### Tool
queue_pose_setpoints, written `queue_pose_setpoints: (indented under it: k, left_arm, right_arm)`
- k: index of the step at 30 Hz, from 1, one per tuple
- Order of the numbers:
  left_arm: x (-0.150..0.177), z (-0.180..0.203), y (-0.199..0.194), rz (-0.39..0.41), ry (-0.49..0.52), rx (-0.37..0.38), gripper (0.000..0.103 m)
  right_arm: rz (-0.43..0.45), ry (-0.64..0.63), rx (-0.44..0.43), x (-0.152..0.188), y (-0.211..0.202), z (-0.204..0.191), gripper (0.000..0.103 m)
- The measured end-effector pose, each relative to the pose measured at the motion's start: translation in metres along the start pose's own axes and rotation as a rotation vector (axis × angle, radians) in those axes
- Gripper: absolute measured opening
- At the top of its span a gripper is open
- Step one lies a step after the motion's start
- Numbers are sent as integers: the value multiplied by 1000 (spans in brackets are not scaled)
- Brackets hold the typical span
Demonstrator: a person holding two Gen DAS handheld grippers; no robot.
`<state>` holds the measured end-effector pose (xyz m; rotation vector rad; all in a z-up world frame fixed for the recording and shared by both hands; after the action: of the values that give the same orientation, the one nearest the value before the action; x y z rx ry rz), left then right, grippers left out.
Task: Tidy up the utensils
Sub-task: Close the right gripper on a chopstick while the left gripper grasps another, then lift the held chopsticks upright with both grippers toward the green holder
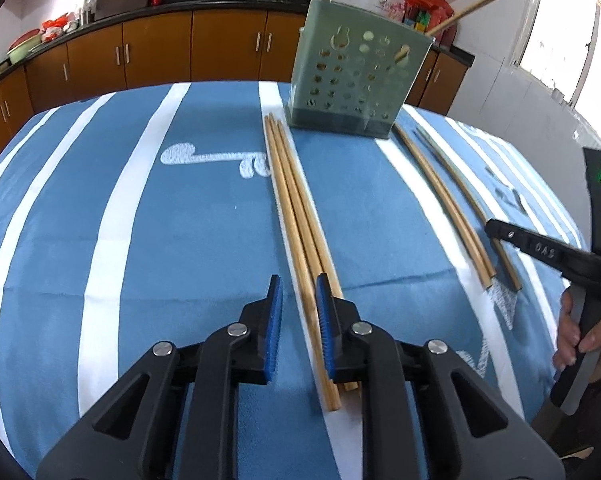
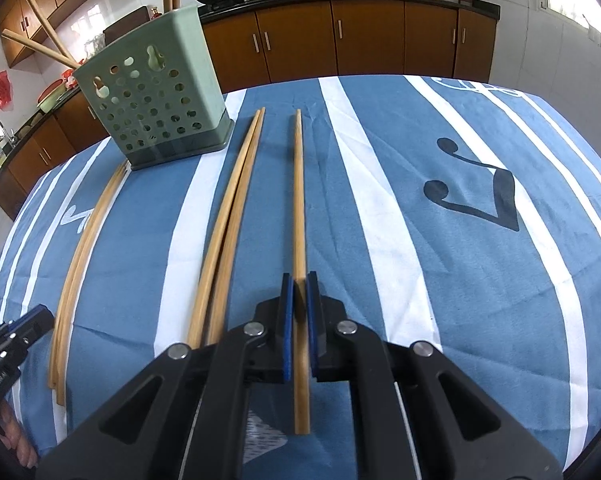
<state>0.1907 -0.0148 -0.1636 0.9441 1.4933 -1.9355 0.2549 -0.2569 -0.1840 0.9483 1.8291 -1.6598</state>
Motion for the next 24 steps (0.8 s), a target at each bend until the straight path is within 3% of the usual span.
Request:
queue_pose_setpoints:
  k: [10,13,21,24]
  left_arm:
    - [-1,-5,6,3,22,-76,15]
    - [-3,-10,8,7,27,-113,7]
    - [-13,-61,4,21,-83,-196,7]
    - [-13,-73,2,19,-120,-180,7]
  right_arm:
    - [3,-32,-2,3,-4,-4,11]
    - [5,-41,-6,4,-5,-4,13]
    - [27,-30,26,-2,-1,11,8]
    - [33,-23,40,-5,1,18,8]
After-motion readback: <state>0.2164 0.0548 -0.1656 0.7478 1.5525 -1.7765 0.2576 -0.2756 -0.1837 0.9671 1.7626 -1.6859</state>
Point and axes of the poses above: each gripper's, at about its wrist camera, not at the fingertips, and y roughly the way its jaws point, z to its right, x to its underside, the point moved 9 cm from there along y, roughly the way its jaws point, and after that the axes turned 12 degrees about z, right-handed, at the moved point
